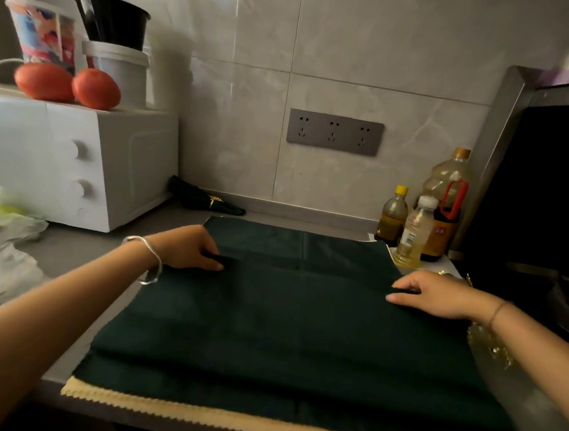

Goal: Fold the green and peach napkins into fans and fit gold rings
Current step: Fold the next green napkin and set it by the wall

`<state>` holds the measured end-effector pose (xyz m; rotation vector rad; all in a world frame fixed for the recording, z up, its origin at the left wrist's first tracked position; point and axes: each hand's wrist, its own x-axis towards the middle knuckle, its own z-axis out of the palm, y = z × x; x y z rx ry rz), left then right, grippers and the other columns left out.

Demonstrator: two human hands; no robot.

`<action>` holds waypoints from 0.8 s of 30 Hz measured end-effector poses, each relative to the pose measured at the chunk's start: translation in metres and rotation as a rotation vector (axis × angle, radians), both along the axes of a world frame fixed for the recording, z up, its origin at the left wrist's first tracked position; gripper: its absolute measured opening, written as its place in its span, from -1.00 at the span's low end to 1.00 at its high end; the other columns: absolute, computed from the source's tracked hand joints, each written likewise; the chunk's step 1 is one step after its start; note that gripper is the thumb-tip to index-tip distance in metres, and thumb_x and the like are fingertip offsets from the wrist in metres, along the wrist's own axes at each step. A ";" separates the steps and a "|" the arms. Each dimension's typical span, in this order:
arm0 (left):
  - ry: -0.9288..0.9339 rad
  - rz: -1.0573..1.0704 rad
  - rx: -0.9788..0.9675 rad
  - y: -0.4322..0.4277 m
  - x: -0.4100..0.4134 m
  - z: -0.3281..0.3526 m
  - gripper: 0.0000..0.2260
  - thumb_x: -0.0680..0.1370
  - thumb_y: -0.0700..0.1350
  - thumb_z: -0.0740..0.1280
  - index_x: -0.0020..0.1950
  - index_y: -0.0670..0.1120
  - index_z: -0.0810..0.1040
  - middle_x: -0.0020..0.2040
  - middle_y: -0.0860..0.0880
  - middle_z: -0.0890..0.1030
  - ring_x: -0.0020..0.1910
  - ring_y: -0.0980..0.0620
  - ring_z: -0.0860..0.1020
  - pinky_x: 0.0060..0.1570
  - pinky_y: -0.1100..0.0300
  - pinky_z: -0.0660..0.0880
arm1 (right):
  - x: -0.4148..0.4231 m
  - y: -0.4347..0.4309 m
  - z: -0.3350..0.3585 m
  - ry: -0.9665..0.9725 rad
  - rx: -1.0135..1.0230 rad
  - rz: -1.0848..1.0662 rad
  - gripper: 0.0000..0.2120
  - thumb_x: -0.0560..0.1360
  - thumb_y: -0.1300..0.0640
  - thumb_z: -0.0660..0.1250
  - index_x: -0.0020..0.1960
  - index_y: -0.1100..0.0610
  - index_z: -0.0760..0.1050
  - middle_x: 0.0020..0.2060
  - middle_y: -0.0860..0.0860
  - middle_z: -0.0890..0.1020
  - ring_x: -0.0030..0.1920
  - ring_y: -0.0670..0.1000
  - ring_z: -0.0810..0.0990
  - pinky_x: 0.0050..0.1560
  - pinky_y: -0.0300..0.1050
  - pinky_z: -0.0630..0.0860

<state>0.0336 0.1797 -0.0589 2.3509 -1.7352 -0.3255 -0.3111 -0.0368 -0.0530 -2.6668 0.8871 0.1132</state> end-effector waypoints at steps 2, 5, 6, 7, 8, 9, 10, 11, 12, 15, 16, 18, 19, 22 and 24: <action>-0.102 0.046 -0.053 -0.020 0.011 -0.018 -0.81 0.52 0.02 0.36 -0.04 -0.09 0.66 -0.28 0.06 0.53 -0.26 0.10 0.52 -0.21 0.33 0.40 | 0.014 -0.019 -0.015 -0.056 -0.101 -0.014 -0.86 0.54 -0.01 0.29 -0.19 -0.07 0.53 -0.24 -0.15 0.57 -0.18 -0.19 0.54 -0.16 -0.37 0.41; -0.160 0.188 -0.122 -0.049 0.019 -0.040 -0.78 0.53 0.05 0.34 0.06 -0.06 0.60 -0.07 -0.01 0.56 -0.03 -0.01 0.55 -0.09 0.17 0.42 | 0.035 -0.050 -0.037 -0.157 -0.205 -0.117 -0.90 0.49 -0.03 0.36 -0.18 -0.04 0.53 -0.19 -0.11 0.59 -0.11 -0.10 0.55 -0.07 -0.20 0.47; -0.173 0.215 -0.138 -0.057 0.020 -0.045 -0.78 0.55 0.04 0.32 0.10 -0.05 0.56 0.00 -0.02 0.57 0.03 -0.02 0.55 -0.08 0.17 0.41 | 0.040 -0.056 -0.044 -0.183 -0.223 -0.164 -0.90 0.48 -0.04 0.37 -0.15 -0.02 0.54 -0.17 -0.10 0.59 -0.10 -0.08 0.55 -0.06 -0.17 0.48; -0.186 0.225 -0.151 -0.065 0.021 -0.050 -0.78 0.56 0.03 0.30 0.12 -0.05 0.54 0.05 -0.03 0.58 0.06 -0.03 0.55 -0.08 0.18 0.39 | 0.046 -0.063 -0.049 -0.203 -0.234 -0.202 -0.89 0.48 -0.03 0.37 -0.11 0.00 0.54 -0.15 -0.09 0.58 -0.07 -0.07 0.54 -0.04 -0.16 0.49; -0.196 0.227 -0.165 -0.071 0.022 -0.054 -0.79 0.58 0.02 0.28 0.14 -0.05 0.52 0.09 -0.04 0.58 0.08 -0.03 0.54 -0.08 0.19 0.38 | 0.050 -0.069 -0.055 -0.215 -0.236 -0.227 -0.89 0.48 -0.03 0.37 -0.07 0.00 0.54 -0.12 -0.08 0.57 -0.04 -0.06 0.54 -0.02 -0.15 0.49; -0.205 0.229 -0.173 -0.077 0.024 -0.057 -0.79 0.59 0.01 0.26 0.15 -0.05 0.50 0.10 -0.04 0.57 0.09 -0.03 0.54 -0.05 0.18 0.38 | 0.055 -0.074 -0.060 -0.223 -0.234 -0.242 -0.89 0.49 -0.02 0.36 -0.06 0.00 0.53 -0.09 -0.07 0.56 -0.02 -0.04 0.55 0.00 -0.14 0.49; -0.206 0.231 -0.181 -0.081 0.026 -0.059 -0.79 0.59 0.00 0.25 0.17 -0.04 0.49 0.12 -0.05 0.57 0.10 -0.03 0.54 -0.01 0.17 0.40 | 0.059 -0.077 -0.065 -0.229 -0.233 -0.252 -0.90 0.49 -0.02 0.35 -0.06 -0.01 0.52 -0.06 -0.05 0.57 0.00 -0.03 0.55 0.00 -0.13 0.50; -0.198 0.236 -0.186 -0.085 0.028 -0.062 -0.79 0.60 -0.01 0.25 0.19 -0.04 0.48 0.13 -0.05 0.57 0.10 -0.02 0.53 0.03 0.16 0.42 | 0.063 -0.081 -0.068 -0.231 -0.237 -0.261 -0.91 0.50 -0.01 0.35 -0.06 -0.01 0.51 -0.04 -0.03 0.58 0.00 -0.03 0.55 -0.01 -0.14 0.49; -0.185 0.242 -0.193 -0.089 0.030 -0.065 -0.79 0.60 -0.02 0.25 0.20 -0.04 0.47 0.13 -0.05 0.57 0.10 -0.02 0.54 0.04 0.15 0.43 | 0.065 -0.083 -0.071 -0.231 -0.246 -0.266 -0.91 0.50 0.00 0.35 -0.05 -0.01 0.50 -0.02 -0.03 0.58 0.01 -0.02 0.55 -0.04 -0.16 0.47; -0.159 0.255 -0.201 -0.097 0.035 -0.073 -0.82 0.59 -0.03 0.25 0.17 -0.04 0.46 0.11 -0.05 0.57 0.07 -0.02 0.54 0.01 0.16 0.43 | 0.071 -0.089 -0.079 -0.233 -0.293 -0.280 -0.86 0.50 0.01 0.35 0.02 0.04 0.53 0.02 -0.02 0.58 0.03 -0.02 0.54 -0.09 -0.21 0.40; -0.152 0.260 -0.205 -0.100 0.036 -0.076 -0.82 0.59 -0.03 0.25 0.16 -0.04 0.46 0.11 -0.05 0.57 0.07 -0.02 0.54 0.00 0.16 0.43 | 0.073 -0.091 -0.081 -0.247 -0.306 -0.287 -0.85 0.50 0.02 0.35 0.02 0.06 0.54 0.01 -0.02 0.59 0.03 -0.01 0.54 -0.09 -0.20 0.42; -0.158 0.275 -0.225 -0.103 0.037 -0.080 -0.84 0.59 -0.04 0.25 0.14 -0.04 0.46 0.10 -0.05 0.57 0.06 -0.02 0.54 0.01 0.15 0.43 | 0.075 -0.094 -0.085 -0.291 -0.309 -0.301 -0.86 0.50 0.03 0.36 0.00 0.07 0.55 0.00 0.00 0.61 0.02 0.00 0.55 -0.06 -0.17 0.46; -0.167 0.285 -0.238 -0.105 0.036 -0.081 -0.84 0.59 -0.04 0.25 0.14 -0.04 0.47 0.10 -0.05 0.57 0.06 -0.03 0.54 0.03 0.13 0.44 | 0.076 -0.096 -0.086 -0.307 -0.305 -0.307 -0.87 0.49 0.04 0.37 -0.02 0.08 0.56 0.00 0.00 0.61 0.01 0.00 0.55 -0.06 -0.16 0.47; -0.187 0.308 -0.258 -0.108 0.037 -0.086 -0.84 0.59 -0.03 0.25 0.13 -0.04 0.46 0.13 -0.05 0.55 0.10 -0.04 0.51 0.11 0.09 0.42 | 0.078 -0.095 -0.090 -0.338 -0.299 -0.321 -0.87 0.47 0.06 0.39 -0.02 0.07 0.55 -0.02 0.00 0.61 0.02 0.02 0.56 -0.02 -0.14 0.47; -0.246 0.327 -0.259 -0.108 0.035 -0.088 -0.78 0.58 -0.01 0.26 0.19 -0.03 0.44 0.21 -0.06 0.52 0.23 -0.06 0.45 0.23 0.06 0.35 | 0.077 -0.089 -0.091 -0.346 -0.365 -0.330 -0.81 0.47 0.04 0.39 0.05 0.04 0.50 0.01 0.00 0.61 0.07 0.05 0.54 0.10 -0.08 0.45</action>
